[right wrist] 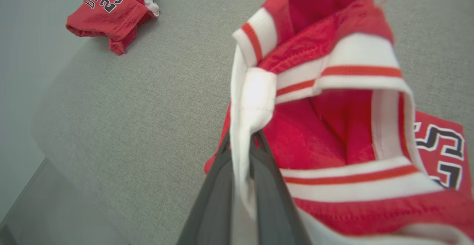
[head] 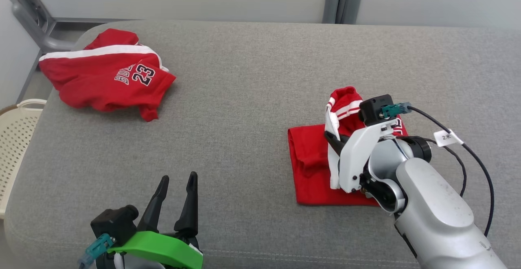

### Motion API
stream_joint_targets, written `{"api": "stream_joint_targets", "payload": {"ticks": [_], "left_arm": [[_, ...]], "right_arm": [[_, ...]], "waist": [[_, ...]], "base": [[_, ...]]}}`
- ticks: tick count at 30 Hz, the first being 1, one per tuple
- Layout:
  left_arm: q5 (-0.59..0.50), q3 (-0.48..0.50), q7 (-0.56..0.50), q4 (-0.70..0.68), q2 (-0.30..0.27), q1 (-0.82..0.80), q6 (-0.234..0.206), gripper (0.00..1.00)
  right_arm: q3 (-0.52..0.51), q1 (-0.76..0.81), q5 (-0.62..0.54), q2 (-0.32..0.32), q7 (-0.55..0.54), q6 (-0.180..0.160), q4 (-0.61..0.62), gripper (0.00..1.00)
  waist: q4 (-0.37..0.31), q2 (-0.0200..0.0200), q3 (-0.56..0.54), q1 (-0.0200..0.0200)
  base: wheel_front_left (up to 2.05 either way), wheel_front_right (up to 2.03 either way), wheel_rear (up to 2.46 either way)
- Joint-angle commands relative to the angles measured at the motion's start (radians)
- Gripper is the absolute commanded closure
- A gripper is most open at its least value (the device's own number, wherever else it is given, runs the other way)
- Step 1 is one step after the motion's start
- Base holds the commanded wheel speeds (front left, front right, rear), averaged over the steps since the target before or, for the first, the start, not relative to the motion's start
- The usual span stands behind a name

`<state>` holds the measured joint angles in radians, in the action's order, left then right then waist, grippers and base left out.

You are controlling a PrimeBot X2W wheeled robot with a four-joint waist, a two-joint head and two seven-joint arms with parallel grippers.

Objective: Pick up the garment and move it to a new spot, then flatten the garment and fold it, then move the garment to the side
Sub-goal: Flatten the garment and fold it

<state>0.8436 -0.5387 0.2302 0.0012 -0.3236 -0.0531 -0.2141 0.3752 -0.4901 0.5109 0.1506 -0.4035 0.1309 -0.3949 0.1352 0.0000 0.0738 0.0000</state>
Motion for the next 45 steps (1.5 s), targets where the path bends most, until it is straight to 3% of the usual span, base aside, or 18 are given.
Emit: {"api": "stream_joint_targets", "payload": {"ticks": [1,5,7,8,15,25,39,45], "left_arm": [[-0.005,0.002,0.005,0.004,0.005,-0.017,0.005,0.0],[-0.007,0.0,0.008,0.019,0.013,-0.028,0.011,0.0],[-0.008,0.001,0.011,0.027,0.017,-0.033,0.015,0.0],[-0.008,0.001,0.011,0.029,0.018,-0.034,0.016,0.0],[-0.007,0.01,0.016,0.033,0.014,-0.028,0.013,0.0],[-0.01,0.013,0.014,0.019,0.004,-0.005,0.0,0.0],[-0.012,0.014,0.006,-0.013,-0.013,0.004,-0.015,0.0],[-0.01,0.012,0.005,-0.024,-0.016,0.009,-0.023,0.0]], "right_arm": [[0.006,-0.02,-0.018,-0.004,0.005,0.0,-0.023,1.0],[0.014,-0.058,-0.063,-0.029,0.014,0.0,-0.133,1.0],[0.015,-0.084,-0.086,-0.045,0.023,0.0,-0.203,0.18],[0.017,-0.092,-0.092,-0.051,0.029,0.0,-0.224,0.0],[0.039,-0.134,-0.065,-0.082,0.055,0.0,-0.254,0.0],[0.082,-0.164,0.018,-0.059,0.012,0.0,-0.081,0.0],[-0.185,-0.032,-0.022,0.078,0.077,0.0,0.131,0.0],[-0.293,0.082,-0.041,0.077,0.12,0.0,0.145,0.0]], "waist": [[0.018,0.0,0.013,0.0],[0.034,0.0,0.019,0.0],[0.039,0.0,0.021,0.0],[0.04,0.0,0.022,0.0],[0.026,0.0,0.019,0.0],[-0.036,0.0,-0.004,0.0],[-0.067,0.0,-0.009,0.0],[-0.07,0.0,-0.005,0.0]], "base": [[0.0,0.0,0.0],[0.0,0.0,0.0],[0.0,0.0,0.0],[0.0,0.0,0.0],[0.0,0.0,0.0],[0.0,0.0,0.0],[0.0,0.0,0.0],[0.0,0.0,0.0]]}}
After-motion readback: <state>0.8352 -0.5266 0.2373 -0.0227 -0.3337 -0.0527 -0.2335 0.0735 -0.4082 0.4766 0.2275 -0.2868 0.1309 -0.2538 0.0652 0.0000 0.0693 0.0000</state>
